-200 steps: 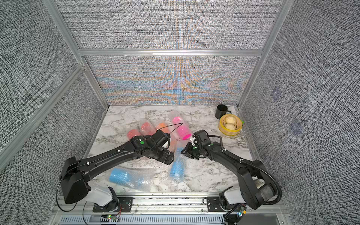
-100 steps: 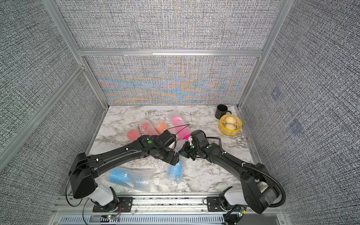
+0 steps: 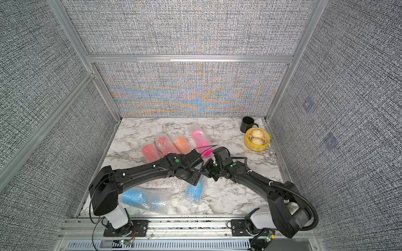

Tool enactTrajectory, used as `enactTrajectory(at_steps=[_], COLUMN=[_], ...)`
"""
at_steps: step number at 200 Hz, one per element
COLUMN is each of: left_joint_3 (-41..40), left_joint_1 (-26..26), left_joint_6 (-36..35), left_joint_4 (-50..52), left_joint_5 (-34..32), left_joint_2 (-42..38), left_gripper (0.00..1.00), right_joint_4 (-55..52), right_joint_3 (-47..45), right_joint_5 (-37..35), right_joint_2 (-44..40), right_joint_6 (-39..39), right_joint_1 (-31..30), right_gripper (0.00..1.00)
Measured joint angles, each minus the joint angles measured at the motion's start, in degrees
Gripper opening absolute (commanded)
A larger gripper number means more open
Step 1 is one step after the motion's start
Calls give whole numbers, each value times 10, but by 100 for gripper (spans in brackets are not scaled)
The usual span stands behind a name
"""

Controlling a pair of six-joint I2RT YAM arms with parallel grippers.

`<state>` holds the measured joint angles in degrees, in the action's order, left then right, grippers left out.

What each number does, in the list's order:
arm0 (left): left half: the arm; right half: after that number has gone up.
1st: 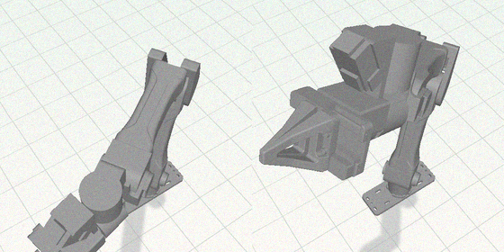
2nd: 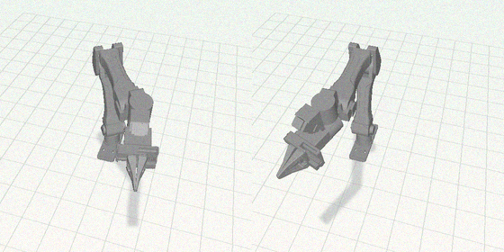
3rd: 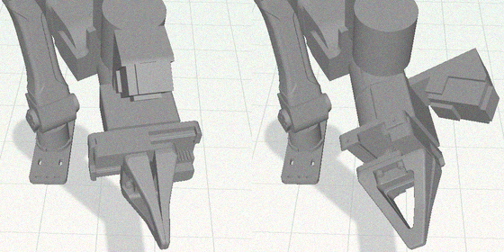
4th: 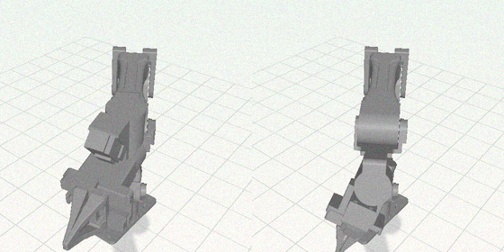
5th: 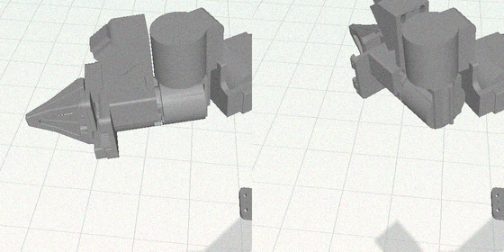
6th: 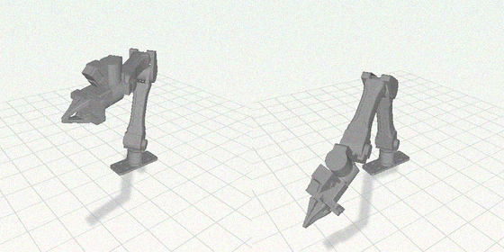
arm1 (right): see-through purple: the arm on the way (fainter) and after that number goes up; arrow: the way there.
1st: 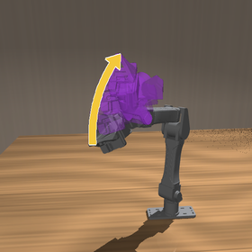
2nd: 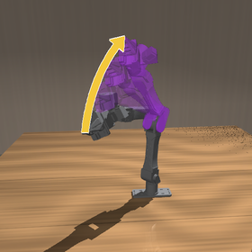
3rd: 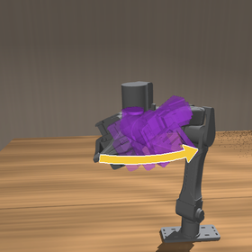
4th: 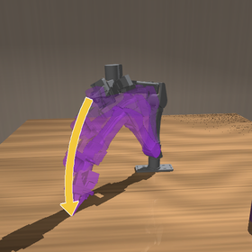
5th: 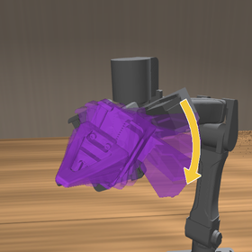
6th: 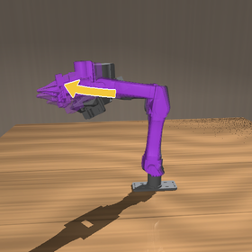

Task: Unpack wine glasses from bubble wrap
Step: Unwrap the bubble wrap at the center of the board.

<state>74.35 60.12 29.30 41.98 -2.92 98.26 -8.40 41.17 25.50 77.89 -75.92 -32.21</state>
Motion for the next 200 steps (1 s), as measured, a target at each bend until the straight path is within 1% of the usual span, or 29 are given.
enactTrajectory(at_steps=[44,64,97,114,135,151,167,200], left_joint_3=[-66,-100,-103,-96,-84,-78,-80,-102], left_joint_1=[1,1,9,13,20,23,24,24], left_joint_6=[-6,-9,-19,-25,-32,-34,-34,-33], left_joint_4=[-56,-89,-124,-138,-151,-160,-167,-186], left_joint_5=[-16,-9,16,16,16,13,-1,-21], left_joint_2=[-83,-111,-106,-96,-83,-69,-58,-50], left_gripper=[77,77,80,83,83,81,76,60], right_joint_4=[22,21,13,11,11,12,13,22], right_joint_3=[-24,-24,-24,-22,-22,-23,-25,-33], right_joint_5=[2,1,-4,-8,-10,-10,-10,-10], right_joint_2=[-12,-21,-38,-42,-47,-49,-51,-54], right_joint_6=[-51,-71,-104,-114,-128,-136,-143,-159], right_joint_1=[1,1,1,1,0,0,0,-3], right_gripper=[1,1,0,1,1,0,1,0])
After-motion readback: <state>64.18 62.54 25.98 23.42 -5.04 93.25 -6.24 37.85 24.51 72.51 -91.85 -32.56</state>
